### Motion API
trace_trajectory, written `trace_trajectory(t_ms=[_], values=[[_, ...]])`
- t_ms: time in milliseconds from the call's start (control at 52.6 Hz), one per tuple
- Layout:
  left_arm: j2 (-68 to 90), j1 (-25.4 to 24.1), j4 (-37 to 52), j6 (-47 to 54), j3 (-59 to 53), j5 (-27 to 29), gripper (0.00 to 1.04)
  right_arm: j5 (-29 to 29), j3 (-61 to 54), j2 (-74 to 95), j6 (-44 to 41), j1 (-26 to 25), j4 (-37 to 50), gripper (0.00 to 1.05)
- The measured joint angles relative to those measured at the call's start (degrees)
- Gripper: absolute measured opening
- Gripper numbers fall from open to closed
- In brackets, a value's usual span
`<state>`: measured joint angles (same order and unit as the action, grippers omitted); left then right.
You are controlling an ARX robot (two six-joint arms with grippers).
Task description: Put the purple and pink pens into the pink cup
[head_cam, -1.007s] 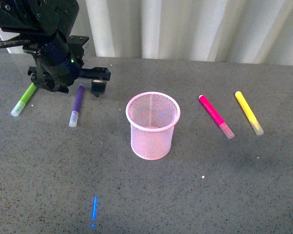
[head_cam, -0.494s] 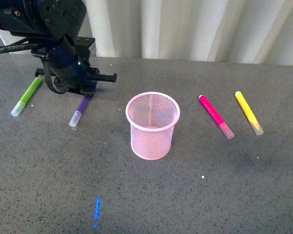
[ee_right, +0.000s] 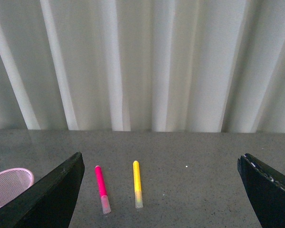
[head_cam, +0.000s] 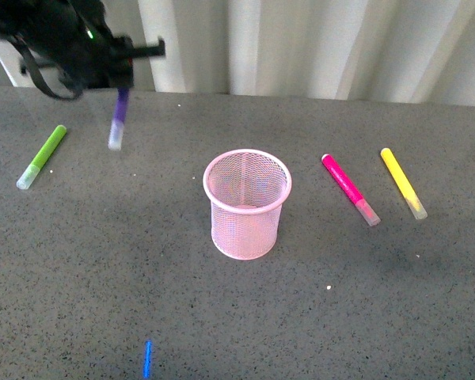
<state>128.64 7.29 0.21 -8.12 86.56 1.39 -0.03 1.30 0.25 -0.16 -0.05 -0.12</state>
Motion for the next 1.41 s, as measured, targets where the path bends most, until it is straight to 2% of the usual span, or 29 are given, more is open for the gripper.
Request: trace_trajectory(t_ms=[95,266,380,551,703,912,1121,1406], values=[[-11.5,-1.8,8.9,-0.8,-7.6,-0.1,0.13,0.0,0.0,0.0,0.0,0.0,0.0,0.98],[-26.9,-2.2,17.3,-3.2,-21.7,-2.5,0.13,0.0,0.0,0.0,0.0,0.0,0.0,0.98],[-35.6,1.7,23.8,-6.1,-34.4,-2.3,0.13,0.0,0.0,0.0,0.0,0.0,0.0,0.98],[-40.4,8.2,32.3,-10.7,-44.3,0.3,0.13,0.0,0.0,0.0,0.0,0.0,0.0,0.98],[-39.4,12.6,39.8,-15.1,-47.5,3.2,0.13,0.0,0.0,0.0,0.0,0.0,0.0,0.98],[-29.0,18.4,51.3,-21.9,-47.0,8.1,0.13,0.0,0.0,0.0,0.0,0.0,0.0,0.98],[-21.7,21.0,57.2,-26.2,-45.6,9.8,0.13,0.0,0.0,0.0,0.0,0.0,0.0,0.98],[-18.8,21.6,62.9,-28.9,-45.9,11.7,0.13,0.0,0.0,0.0,0.0,0.0,0.0,0.98]])
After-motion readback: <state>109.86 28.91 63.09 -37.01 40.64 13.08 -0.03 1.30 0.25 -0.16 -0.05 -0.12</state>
